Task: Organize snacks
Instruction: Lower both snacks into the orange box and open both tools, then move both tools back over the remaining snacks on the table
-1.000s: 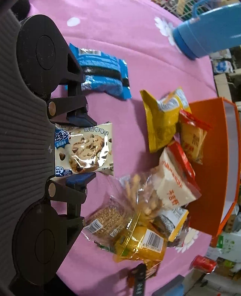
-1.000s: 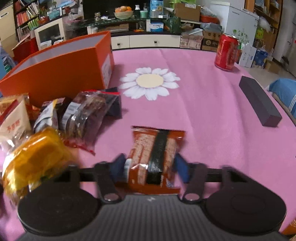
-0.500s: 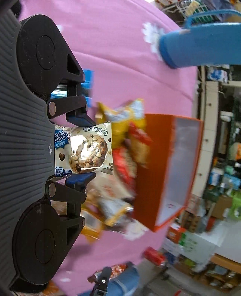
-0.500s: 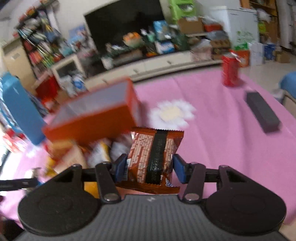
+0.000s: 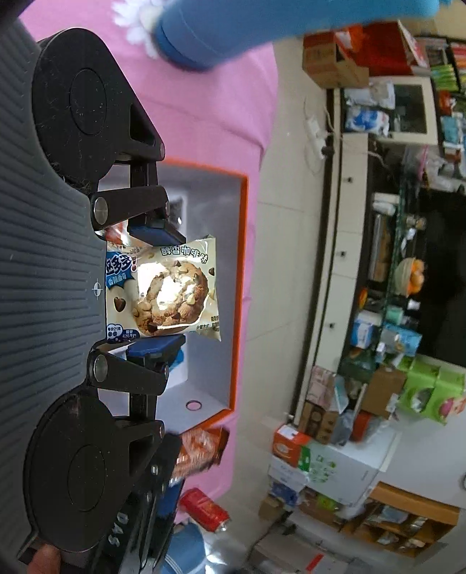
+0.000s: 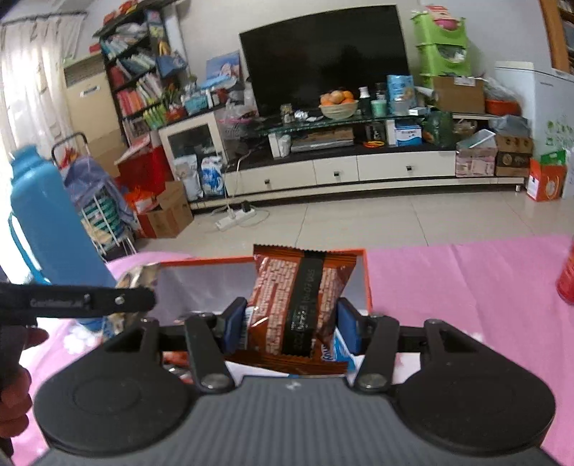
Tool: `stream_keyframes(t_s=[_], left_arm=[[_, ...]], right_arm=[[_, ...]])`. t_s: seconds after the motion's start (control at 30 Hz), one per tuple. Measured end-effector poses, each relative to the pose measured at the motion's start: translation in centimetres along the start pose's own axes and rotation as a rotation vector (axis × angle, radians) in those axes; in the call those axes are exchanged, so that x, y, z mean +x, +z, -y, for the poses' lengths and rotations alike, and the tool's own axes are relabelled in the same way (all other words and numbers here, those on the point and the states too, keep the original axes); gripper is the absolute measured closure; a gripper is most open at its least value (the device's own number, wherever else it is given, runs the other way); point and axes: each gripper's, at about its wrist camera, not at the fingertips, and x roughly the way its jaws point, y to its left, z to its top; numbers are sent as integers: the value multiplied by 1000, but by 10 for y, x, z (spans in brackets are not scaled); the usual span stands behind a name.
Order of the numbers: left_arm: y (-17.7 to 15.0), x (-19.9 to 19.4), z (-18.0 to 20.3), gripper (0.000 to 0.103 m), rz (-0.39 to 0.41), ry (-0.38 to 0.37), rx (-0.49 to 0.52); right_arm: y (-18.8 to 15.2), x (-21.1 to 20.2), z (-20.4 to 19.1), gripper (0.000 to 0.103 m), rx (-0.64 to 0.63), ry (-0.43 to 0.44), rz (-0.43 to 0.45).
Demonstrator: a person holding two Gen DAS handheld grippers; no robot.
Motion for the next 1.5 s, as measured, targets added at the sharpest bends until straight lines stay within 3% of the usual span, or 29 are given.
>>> stream_keyframes(t_s=[0.23,0.27,0.33,0.4,0.43,0.6,0.7,0.93,1.13,1.23,1.4,1.5], left_arm=[[-5,63,9,78,-72,-6,30],[-5,67,8,76,-82,1,25],[-9,64,2,55,-88,7,14],[-13,47,-3,47,-55,-3,1],[-15,37,-6,46,-42,-4,-3],[-44,-25,-21,38,-10,6,-32],[-74,-59,-30,36,-24,24,-57],[-165,-109,-51,36,-160,78,-109],[-227,-128,-52,38,-270,81,-149],[-234,-132,-43,39,-273,79,-116],[-219,-140,-22,38,-222,90,-51],[-210,-143,-17,36,-195,92,-31]], right_arm=[[-3,52,-2,46,-52,14,-69],[-4,54,-2,36,-50,13,-76],[-7,50,0,28,-37,5,-59],[-6,38,2,20,-18,14,-34],[-7,29,3,8,-7,11,-18],[-32,-28,4,9,24,-16,-2],[-63,-58,8,9,63,-46,-62],[-139,-108,10,9,183,-78,-199],[-178,-134,2,9,221,-82,-255],[-175,-142,-3,9,214,-69,-242],[-153,-134,-19,9,165,-43,-181],[-141,-117,-32,1,120,-49,-128]])
